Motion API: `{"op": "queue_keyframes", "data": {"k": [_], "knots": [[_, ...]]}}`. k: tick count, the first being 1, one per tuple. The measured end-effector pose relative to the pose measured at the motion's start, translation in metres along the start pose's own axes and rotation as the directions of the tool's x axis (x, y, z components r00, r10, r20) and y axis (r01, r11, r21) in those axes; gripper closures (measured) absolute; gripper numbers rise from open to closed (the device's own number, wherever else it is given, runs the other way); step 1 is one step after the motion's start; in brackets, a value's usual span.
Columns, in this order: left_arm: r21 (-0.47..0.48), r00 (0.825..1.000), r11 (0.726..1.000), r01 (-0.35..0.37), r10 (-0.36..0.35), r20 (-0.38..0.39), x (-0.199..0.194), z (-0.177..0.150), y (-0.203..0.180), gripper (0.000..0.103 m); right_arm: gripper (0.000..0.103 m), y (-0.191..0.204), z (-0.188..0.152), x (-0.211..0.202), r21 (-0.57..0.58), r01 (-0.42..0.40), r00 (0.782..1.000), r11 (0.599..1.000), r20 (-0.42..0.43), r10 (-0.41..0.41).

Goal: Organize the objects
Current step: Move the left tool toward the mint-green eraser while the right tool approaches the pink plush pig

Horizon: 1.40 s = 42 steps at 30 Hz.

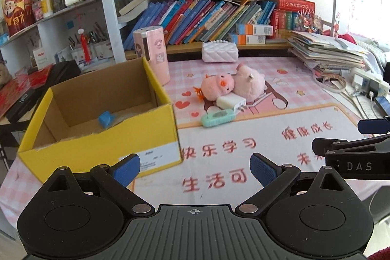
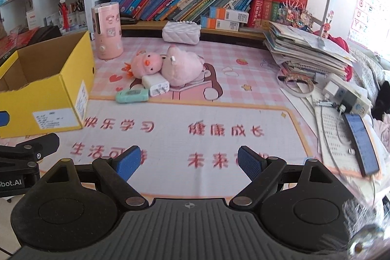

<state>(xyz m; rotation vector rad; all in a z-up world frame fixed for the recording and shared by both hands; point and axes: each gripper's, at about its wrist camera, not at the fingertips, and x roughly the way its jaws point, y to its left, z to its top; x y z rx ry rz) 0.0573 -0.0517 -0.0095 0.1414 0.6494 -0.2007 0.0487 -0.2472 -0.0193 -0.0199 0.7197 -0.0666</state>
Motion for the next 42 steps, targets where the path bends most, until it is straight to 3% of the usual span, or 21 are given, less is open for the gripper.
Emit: {"op": "queue_keyframes", "data": {"k": [10, 20, 31, 34, 42], "knots": [[-0.036, 1.000, 0.999, -0.005, 0.005, -0.007, 0.031, 0.021, -0.032, 0.005, 0.017, -0.035, 0.029, 0.035, -0.040, -0.052, 0.999, 0.998, 0.004, 0.052], [-0.052, 0.997, 0.997, -0.060, 0.057, -0.051, 0.058, 0.032, -0.059, 0.006, 0.020, -0.068, 0.045, 0.070, -0.036, -0.132, 0.991, 0.991, -0.015, 0.132], [-0.022, 0.993, 0.995, -0.102, 0.100, -0.064, 0.085, 0.048, -0.076, 0.022, 0.020, -0.089, 0.064, 0.095, -0.026, -0.179, 0.984, 0.984, 0.010, 0.179], [-0.013, 0.992, 0.995, -0.102, 0.101, -0.078, 0.096, 0.050, -0.078, 0.033, 0.022, -0.091, 0.068, 0.103, -0.031, -0.193, 0.981, 0.981, 0.003, 0.193], [-0.030, 0.982, 0.990, -0.140, 0.135, -0.130, 0.136, 0.057, -0.078, 0.034, 0.026, -0.085, 0.081, 0.130, -0.038, -0.223, 0.975, 0.974, -0.014, 0.223]]}}
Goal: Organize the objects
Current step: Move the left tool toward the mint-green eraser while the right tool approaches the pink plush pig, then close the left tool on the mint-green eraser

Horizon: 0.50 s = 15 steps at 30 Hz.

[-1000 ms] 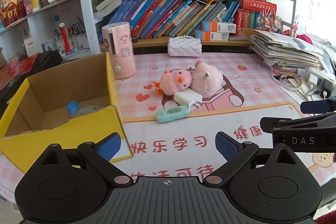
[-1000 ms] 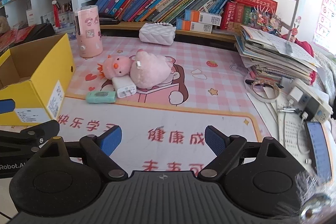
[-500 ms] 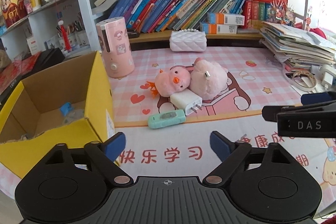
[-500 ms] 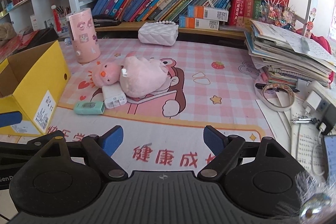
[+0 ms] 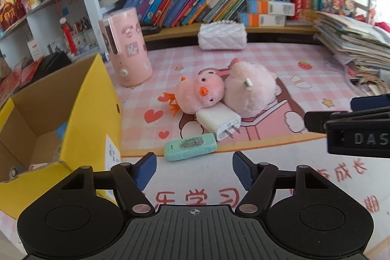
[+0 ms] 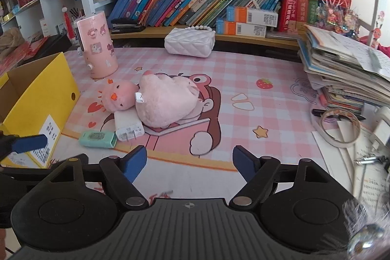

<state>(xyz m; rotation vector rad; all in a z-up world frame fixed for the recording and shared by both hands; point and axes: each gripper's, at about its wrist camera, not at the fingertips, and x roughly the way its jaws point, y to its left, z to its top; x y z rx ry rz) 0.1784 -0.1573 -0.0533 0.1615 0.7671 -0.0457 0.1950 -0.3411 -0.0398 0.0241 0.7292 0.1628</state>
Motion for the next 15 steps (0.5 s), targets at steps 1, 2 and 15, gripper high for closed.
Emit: {"op": "queue_keyframes", "data": {"k": [1, 2, 15], "knots": [[-0.010, 1.000, 1.000, -0.006, 0.006, -0.006, 0.006, 0.002, 0.000, 0.034, 0.026, 0.000, 0.003, 0.003, -0.001, -0.002, 1.000, 1.000, 0.001, 0.002], [-0.020, 1.000, 1.000, -0.014, 0.014, -0.011, 0.012, 0.004, 0.000, 0.034, 0.026, 0.001, 0.006, 0.006, -0.002, -0.005, 1.000, 1.000, 0.002, 0.005], [-0.111, 0.990, 0.991, -0.068, 0.054, -0.131, 0.073, 0.014, 0.003, 0.027, 0.023, -0.002, 0.038, 0.040, -0.029, -0.038, 0.999, 0.999, 0.008, 0.038]]}}
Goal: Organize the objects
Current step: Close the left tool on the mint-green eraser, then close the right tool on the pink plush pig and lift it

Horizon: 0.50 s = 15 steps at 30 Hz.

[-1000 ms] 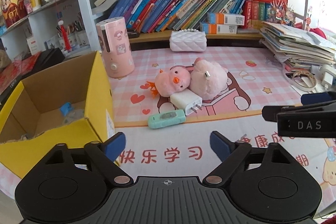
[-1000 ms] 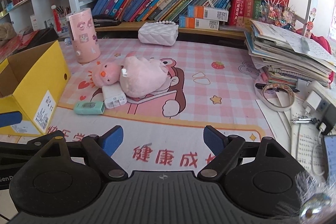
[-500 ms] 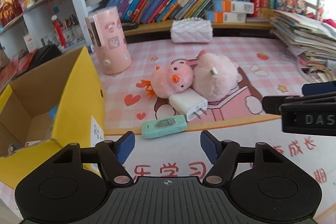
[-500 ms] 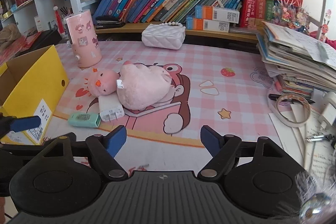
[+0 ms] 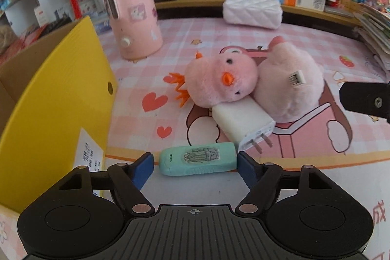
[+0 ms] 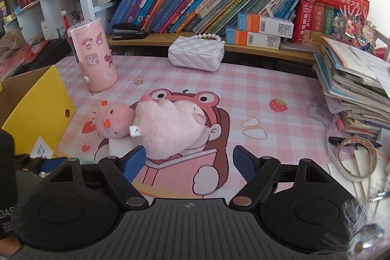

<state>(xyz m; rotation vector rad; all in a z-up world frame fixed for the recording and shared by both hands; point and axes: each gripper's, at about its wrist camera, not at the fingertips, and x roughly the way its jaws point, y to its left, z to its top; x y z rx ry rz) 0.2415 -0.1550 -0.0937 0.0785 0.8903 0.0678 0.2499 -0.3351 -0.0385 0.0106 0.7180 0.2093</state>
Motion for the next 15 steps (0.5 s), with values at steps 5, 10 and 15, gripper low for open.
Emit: {"op": "queue_keyframes", "data": {"k": [5, 10, 15], "knots": [[-0.010, 0.999, 0.999, 0.030, -0.030, 0.014, 0.001, -0.001, 0.001, 0.034, 0.013, 0.006, 0.006, 0.014, -0.039, -0.014, 1.000, 0.999, 0.006, 0.014], [0.011, 0.999, 0.999, 0.036, -0.037, 0.018, -0.012, -0.007, 0.006, 0.034, 0.011, 0.015, 0.014, 0.033, -0.088, -0.041, 0.999, 0.995, -0.001, 0.041], [0.007, 0.998, 0.998, 0.061, -0.062, 0.034, -0.039, -0.015, 0.018, 0.034, 0.010, 0.024, 0.020, 0.058, -0.139, -0.044, 0.999, 0.989, -0.030, 0.040]]}}
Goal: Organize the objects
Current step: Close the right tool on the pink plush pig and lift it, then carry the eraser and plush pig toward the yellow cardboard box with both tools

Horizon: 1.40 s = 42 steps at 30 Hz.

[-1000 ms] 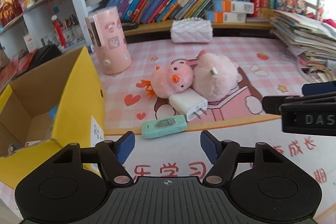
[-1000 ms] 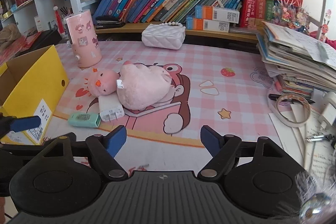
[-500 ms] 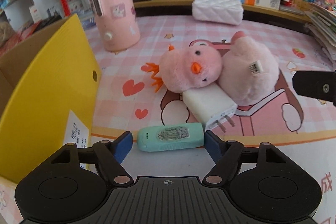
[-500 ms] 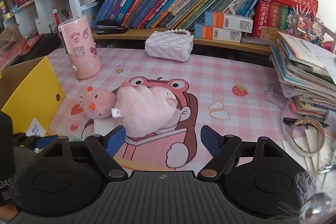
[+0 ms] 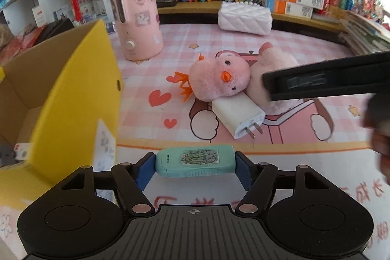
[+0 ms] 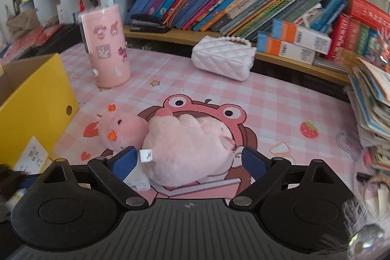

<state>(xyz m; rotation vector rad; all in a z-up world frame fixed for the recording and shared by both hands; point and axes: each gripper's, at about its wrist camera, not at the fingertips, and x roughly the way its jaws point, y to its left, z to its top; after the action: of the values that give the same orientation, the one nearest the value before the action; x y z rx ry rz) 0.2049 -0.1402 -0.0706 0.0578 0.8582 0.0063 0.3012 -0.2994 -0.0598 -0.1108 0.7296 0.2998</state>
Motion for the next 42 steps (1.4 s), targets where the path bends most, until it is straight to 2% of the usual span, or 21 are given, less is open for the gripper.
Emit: {"op": "queue_keyframes", "data": {"k": [6, 12, 14, 22, 29, 36, 42], "knots": [[-0.026, 1.000, 1.000, 0.009, -0.008, 0.020, -0.025, -0.005, 0.008, 0.034, 0.013, 0.001, -0.001, 0.030, -0.039, -0.015, 0.998, 0.999, -0.055, 0.013], [-0.026, 0.998, 0.999, 0.028, -0.027, 0.049, -0.041, -0.006, 0.009, 0.034, 0.046, 0.000, -0.003, 0.027, -0.008, -0.027, 0.999, 1.000, -0.041, 0.026], [-0.027, 0.997, 0.999, 0.038, -0.037, 0.062, -0.045, -0.006, 0.009, 0.034, 0.051, -0.002, -0.003, 0.019, 0.021, -0.013, 0.999, 1.000, -0.034, 0.014], [-0.017, 0.989, 0.995, 0.102, -0.099, 0.106, -0.060, -0.009, 0.008, 0.034, 0.051, -0.019, -0.016, -0.044, 0.148, 0.049, 0.998, 0.988, 0.026, -0.054], [-0.004, 0.976, 0.987, 0.160, -0.158, 0.147, -0.081, -0.018, 0.018, 0.034, 0.051, -0.021, -0.045, -0.099, 0.227, 0.127, 0.991, 0.966, 0.006, -0.131], [-0.003, 0.964, 0.982, 0.191, -0.187, 0.189, -0.108, -0.035, 0.044, 0.034, 0.051, 0.020, -0.072, -0.143, 0.246, 0.131, 0.991, 0.961, -0.016, -0.131], [-0.034, 0.964, 0.982, 0.187, -0.177, 0.196, -0.129, -0.057, 0.081, 0.034, 0.051, 0.071, -0.085, -0.162, 0.197, 0.112, 0.994, 0.974, -0.027, -0.109]]}}
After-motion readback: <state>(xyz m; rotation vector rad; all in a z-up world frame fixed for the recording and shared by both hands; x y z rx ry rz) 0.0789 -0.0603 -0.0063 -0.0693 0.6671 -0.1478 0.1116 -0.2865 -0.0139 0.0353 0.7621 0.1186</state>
